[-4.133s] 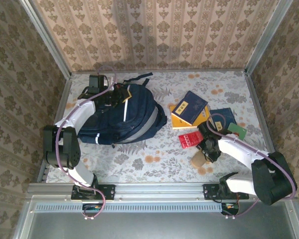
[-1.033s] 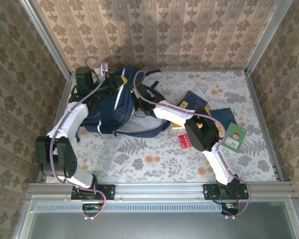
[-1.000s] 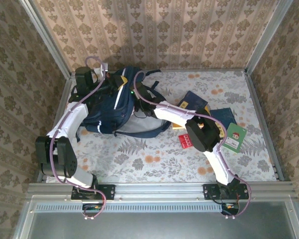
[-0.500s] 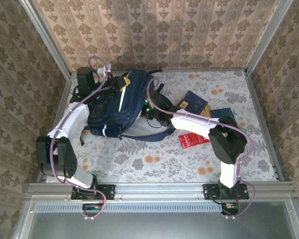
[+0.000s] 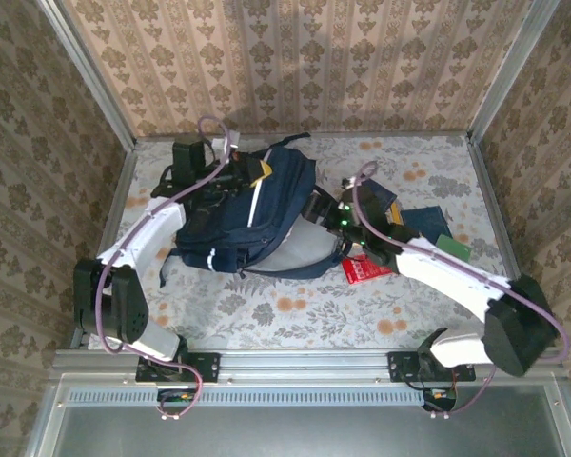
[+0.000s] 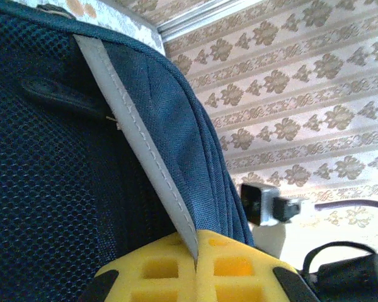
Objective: Pack the student bag
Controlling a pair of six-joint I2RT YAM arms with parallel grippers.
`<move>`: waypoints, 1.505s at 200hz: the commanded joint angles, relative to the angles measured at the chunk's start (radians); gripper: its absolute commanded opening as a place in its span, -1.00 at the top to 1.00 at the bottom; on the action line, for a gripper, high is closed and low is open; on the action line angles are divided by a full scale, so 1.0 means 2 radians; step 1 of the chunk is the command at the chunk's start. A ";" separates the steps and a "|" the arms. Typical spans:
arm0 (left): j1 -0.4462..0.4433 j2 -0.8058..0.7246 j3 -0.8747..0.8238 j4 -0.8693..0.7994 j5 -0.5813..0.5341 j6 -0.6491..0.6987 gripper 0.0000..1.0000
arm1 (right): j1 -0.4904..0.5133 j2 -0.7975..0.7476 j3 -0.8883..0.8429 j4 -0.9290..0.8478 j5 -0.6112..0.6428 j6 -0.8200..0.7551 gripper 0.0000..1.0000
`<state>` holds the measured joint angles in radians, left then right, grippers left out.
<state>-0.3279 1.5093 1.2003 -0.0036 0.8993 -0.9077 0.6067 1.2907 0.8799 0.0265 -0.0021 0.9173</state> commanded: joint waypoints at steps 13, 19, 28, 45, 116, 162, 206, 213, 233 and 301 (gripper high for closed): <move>-0.010 -0.034 0.057 -0.048 -0.018 0.055 1.00 | -0.037 -0.083 -0.048 -0.037 0.012 -0.030 -0.66; -0.008 -0.032 0.062 -0.062 -0.023 0.063 1.00 | -0.046 -0.096 -0.058 -0.046 0.013 -0.031 -0.64; -0.006 -0.032 0.066 -0.080 -0.035 0.077 1.00 | -0.061 -0.113 -0.072 -0.058 0.012 -0.030 -0.62; -0.008 -0.034 0.063 -0.119 -0.080 0.111 1.00 | -0.082 -0.132 -0.083 -0.117 0.036 -0.025 -0.57; -0.005 -0.010 0.010 -0.068 -0.063 0.097 1.00 | -0.159 -0.188 -0.181 -0.166 -0.002 0.044 -0.17; 0.001 -0.019 0.002 -0.064 -0.058 0.097 1.00 | -0.207 -0.216 -0.281 -0.091 -0.062 0.138 0.03; 0.003 -0.020 0.000 -0.063 -0.056 0.094 1.00 | -0.223 -0.209 -0.317 -0.063 -0.065 0.157 0.00; 0.003 -0.021 0.000 -0.062 -0.055 0.093 1.00 | -0.226 -0.208 -0.322 -0.058 -0.067 0.160 0.00; 0.006 -0.022 -0.001 -0.058 -0.054 0.090 1.00 | -0.231 -0.203 -0.324 -0.054 -0.063 0.160 0.01; 0.008 -0.023 -0.003 -0.055 -0.052 0.088 1.00 | -0.237 -0.146 -0.327 0.006 -0.071 0.159 0.15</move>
<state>-0.3248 1.4929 1.1980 -0.1707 0.7811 -0.7368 0.1398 0.9596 0.2382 -0.0395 -0.1204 1.2167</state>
